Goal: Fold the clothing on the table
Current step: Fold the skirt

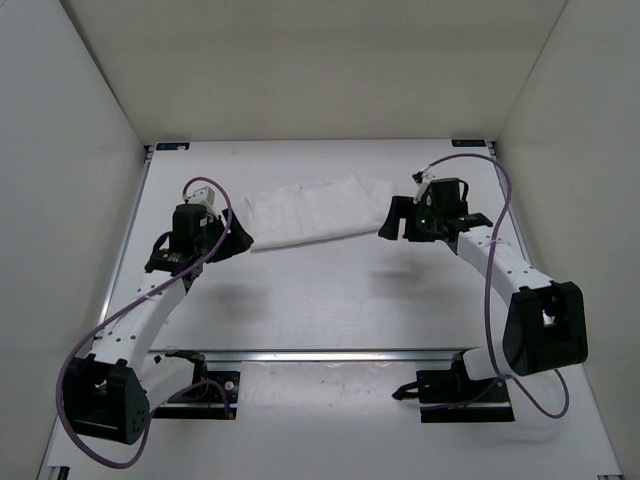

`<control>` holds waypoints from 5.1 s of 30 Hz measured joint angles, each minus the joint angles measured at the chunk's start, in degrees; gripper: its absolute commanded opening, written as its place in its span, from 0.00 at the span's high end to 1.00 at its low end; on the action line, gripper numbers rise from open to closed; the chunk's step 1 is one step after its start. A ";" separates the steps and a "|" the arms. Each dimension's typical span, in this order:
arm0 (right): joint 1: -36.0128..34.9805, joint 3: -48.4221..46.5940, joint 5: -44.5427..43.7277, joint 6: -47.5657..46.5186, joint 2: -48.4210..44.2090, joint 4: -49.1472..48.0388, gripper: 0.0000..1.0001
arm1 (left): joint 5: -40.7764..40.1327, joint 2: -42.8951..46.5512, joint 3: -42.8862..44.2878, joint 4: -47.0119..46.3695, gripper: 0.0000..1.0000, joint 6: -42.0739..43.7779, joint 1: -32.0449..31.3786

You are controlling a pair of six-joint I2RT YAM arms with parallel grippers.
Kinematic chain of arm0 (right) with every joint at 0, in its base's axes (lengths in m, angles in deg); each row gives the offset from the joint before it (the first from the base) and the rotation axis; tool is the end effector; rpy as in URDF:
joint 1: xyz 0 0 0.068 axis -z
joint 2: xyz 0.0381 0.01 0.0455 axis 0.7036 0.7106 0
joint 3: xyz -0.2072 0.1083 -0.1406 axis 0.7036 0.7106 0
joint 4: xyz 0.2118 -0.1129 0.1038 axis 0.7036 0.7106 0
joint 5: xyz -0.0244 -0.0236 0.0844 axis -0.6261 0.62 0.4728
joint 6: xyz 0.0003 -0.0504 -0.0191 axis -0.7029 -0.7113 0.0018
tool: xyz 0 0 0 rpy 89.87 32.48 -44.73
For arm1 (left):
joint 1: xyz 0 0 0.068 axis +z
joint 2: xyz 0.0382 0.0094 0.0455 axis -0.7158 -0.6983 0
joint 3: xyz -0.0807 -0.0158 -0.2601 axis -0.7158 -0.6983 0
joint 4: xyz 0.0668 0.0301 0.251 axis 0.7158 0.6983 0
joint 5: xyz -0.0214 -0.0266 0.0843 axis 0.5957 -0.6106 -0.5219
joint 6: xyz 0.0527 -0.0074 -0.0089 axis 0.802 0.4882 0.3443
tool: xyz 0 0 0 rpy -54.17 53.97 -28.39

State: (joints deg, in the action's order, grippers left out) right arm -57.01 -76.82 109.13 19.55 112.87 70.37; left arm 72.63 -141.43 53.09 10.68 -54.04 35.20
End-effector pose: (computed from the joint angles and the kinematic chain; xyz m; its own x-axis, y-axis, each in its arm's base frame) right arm 0.2916 0.0755 0.2470 -0.7756 0.0857 -0.6253 -0.2341 0.8811 0.4111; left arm 0.2233 -0.0454 0.2561 -0.6875 -0.3522 -0.6350 -0.0697 0.9025 -0.4251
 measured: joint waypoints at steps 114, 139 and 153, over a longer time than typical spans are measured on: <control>-21.27 -35.93 -2.67 8.09 25.64 13.46 1.00 | 12.48 -54.77 22.93 -23.23 1.00 -27.58 -16.11; -22.62 -28.37 -0.35 11.87 22.10 8.26 1.00 | 20.74 -35.30 7.28 -32.13 1.00 -30.14 -2.21; -28.17 -36.24 -0.50 11.91 33.16 7.43 0.98 | 18.01 -40.37 1.88 -24.85 1.00 -27.89 -6.16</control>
State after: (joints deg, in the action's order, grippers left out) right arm -85.19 -113.06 108.62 31.47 146.02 77.80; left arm 90.64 -181.80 54.97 -14.18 -81.93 29.04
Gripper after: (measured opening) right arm 0.007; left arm 0.020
